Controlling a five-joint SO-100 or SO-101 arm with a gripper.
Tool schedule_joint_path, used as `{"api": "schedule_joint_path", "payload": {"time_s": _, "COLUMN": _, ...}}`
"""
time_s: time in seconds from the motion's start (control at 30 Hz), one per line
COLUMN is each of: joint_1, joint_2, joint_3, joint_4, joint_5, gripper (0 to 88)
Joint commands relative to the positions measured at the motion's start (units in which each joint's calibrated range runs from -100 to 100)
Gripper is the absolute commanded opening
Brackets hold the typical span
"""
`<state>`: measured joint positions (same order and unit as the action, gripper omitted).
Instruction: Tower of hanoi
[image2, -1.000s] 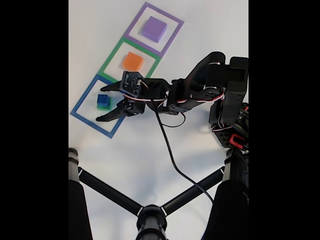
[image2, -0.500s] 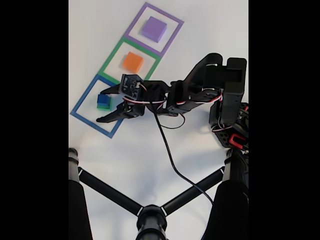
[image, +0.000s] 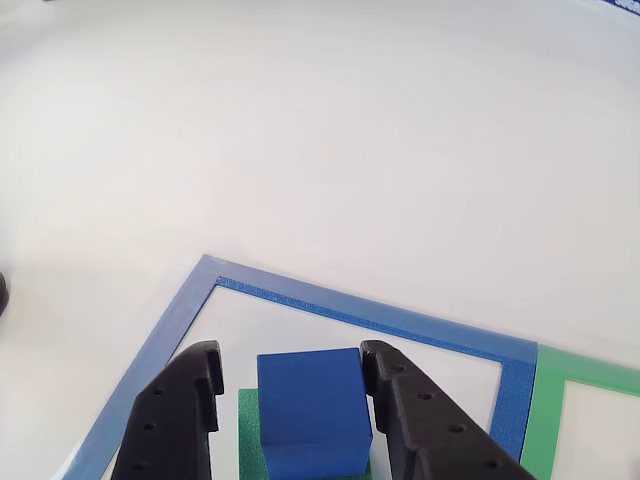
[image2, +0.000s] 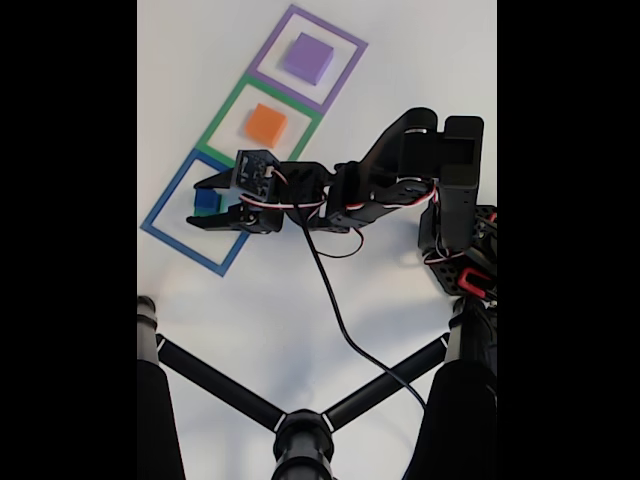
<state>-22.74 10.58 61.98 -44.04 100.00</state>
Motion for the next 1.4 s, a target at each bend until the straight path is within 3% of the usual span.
{"api": "schedule_joint_path", "payload": {"time_s": 0.0, "joint_1": -0.4, "joint_2": -0.96, "joint_3": -1.78, "joint_4": 0.13, "joint_5": 0.0, "gripper": 10.4}}
{"api": "schedule_joint_path", "payload": {"time_s": 0.63, "joint_1": -0.93, "joint_2": -3.37, "joint_3": -1.23, "joint_4": 2.0, "joint_5": 0.0, "gripper": 2.0}}
{"api": "schedule_joint_path", "payload": {"time_s": 0.8, "joint_1": -0.32, "joint_2": -8.98, "joint_3": -1.6, "joint_4": 6.93, "joint_5": 0.0, "gripper": 2.0}}
{"api": "schedule_joint_path", "payload": {"time_s": 0.93, "joint_1": 1.28, "joint_2": -17.07, "joint_3": -4.5, "joint_4": 18.59, "joint_5": 0.0, "gripper": 2.0}}
{"api": "schedule_joint_path", "payload": {"time_s": 1.37, "joint_1": 13.32, "joint_2": -42.07, "joint_3": -24.68, "joint_4": 76.3, "joint_5": 0.0, "gripper": 1.9}}
